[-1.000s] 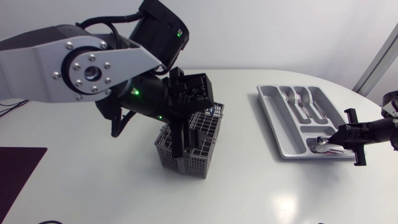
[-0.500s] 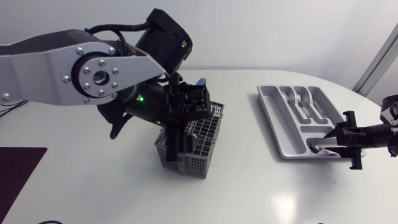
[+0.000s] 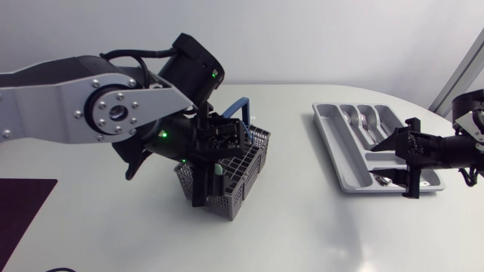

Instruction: Unload the cutlery basket into the drawer organizer.

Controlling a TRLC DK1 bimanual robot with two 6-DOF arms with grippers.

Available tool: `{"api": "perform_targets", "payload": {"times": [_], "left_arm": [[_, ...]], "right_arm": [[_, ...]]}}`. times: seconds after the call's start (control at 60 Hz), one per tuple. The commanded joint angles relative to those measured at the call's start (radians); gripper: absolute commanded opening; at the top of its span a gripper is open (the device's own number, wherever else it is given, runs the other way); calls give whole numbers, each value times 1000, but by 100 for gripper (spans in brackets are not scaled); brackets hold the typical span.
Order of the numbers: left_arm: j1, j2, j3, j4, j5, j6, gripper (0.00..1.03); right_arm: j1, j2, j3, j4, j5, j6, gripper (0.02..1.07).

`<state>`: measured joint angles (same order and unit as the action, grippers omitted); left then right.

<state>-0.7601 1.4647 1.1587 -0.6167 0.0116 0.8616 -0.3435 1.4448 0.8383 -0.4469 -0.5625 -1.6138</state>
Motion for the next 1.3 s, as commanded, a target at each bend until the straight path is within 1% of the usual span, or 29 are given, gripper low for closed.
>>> {"api": "perform_targets", "payload": {"times": [0.0,0.15,0.217,0.283,0.333,0.533,0.6,0.65,0.717,0.733,0.883,1.05,1.2,1.283], "left_arm": [[1,-56,-14,0,-9,-3,82],[-24,-121,13,18,-2,-59,82],[-28,-150,13,18,-2,-72,84],[-28,-178,7,15,-1,-85,85],[-27,-196,4,9,-1,-99,85],[-16,-293,-73,0,5,-125,90],[-5,-336,-103,0,30,-139,90],[22,-372,-137,-3,54,-145,90],[50,-406,-171,-3,62,-142,90],[68,-422,-191,-3,73,-141,90],[171,-483,-271,2,143,-113,90],[249,-529,-343,32,197,-88,91],[291,-537,-396,75,231,-78,91],[323,-537,-419,106,263,-76,91]], "right_arm": [[69,-50,-24,-41,-16,153,75],[195,-113,-8,-70,-8,396,75],[256,-133,7,-108,-5,474,75],[314,-153,27,-119,9,600,75],[360,-167,50,-154,12,664,75],[555,-179,116,-196,30,956,75],[627,-170,137,-193,55,1062,75],[692,-156,166,-196,59,1141,75],[745,-130,197,-196,70,1206,75],[773,-109,217,-196,70,1238,75],[870,8,301,-191,67,1347,75],[923,121,372,-180,55,1414,75],[954,180,400,-147,44,1468,75],[974,200,412,-139,44,1482,74]]}}
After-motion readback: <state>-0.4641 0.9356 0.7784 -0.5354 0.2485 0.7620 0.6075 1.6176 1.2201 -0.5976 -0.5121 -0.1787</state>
